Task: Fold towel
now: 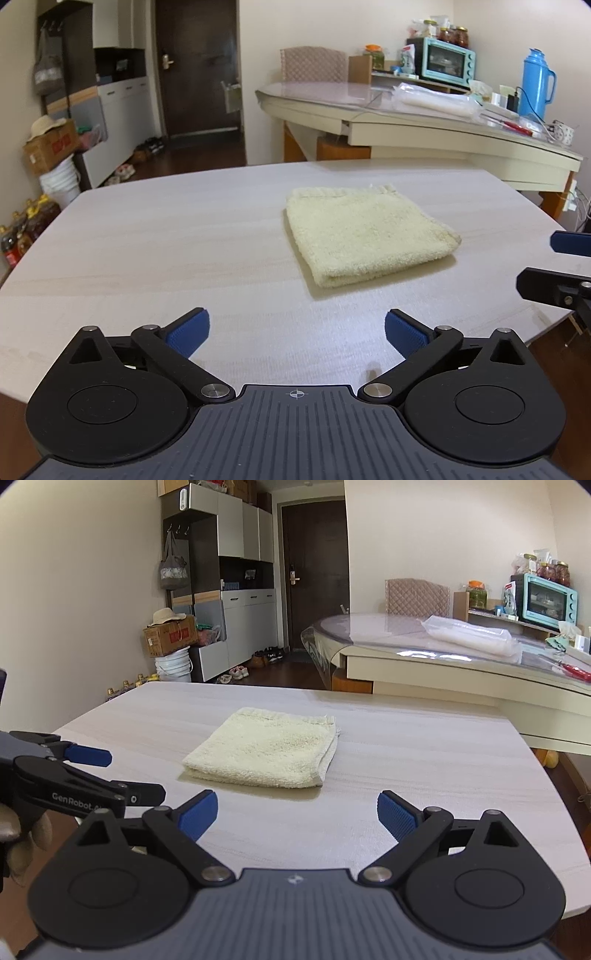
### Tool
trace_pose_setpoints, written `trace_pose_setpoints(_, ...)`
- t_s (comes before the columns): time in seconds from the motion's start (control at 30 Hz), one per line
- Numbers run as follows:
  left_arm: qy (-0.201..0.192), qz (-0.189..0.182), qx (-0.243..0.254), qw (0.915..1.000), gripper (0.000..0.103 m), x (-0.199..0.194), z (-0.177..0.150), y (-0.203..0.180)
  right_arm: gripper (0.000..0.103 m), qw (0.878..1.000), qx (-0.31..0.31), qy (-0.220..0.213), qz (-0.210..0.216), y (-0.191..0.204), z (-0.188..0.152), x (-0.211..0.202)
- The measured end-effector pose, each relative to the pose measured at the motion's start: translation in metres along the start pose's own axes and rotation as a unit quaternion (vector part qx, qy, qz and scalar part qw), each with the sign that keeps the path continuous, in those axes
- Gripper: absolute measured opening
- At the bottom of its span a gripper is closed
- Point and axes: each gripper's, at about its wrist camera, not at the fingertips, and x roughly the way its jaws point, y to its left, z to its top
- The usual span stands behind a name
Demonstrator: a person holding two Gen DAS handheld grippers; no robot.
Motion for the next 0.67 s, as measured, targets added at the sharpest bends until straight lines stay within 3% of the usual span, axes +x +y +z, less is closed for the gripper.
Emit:
trace_pose_setpoints(0.23, -0.022, -0.011, -0.028, 0.9993, 0.103, -0.01, 0.0, -0.001, 0.096, 1.0, 0.002, -0.006, -0.006, -0.002, -0.001, -0.01)
trace_pose_setpoints(0.43, -0.04, -0.009, -0.007, 0.9991, 0.103, -0.015, 0.002, -0.008, 0.096, 1.0, 0.001, -0.007, -0.008, -0.004, 0.002, -0.011)
trace_pose_setpoints(0.67, -0.037, -0.024, -0.019, 0.9989, 0.103, -0.008, 0.009, -0.007, 0.096, 1.0, 0.0, -0.004, -0.007, -0.005, 0.003, -0.007)
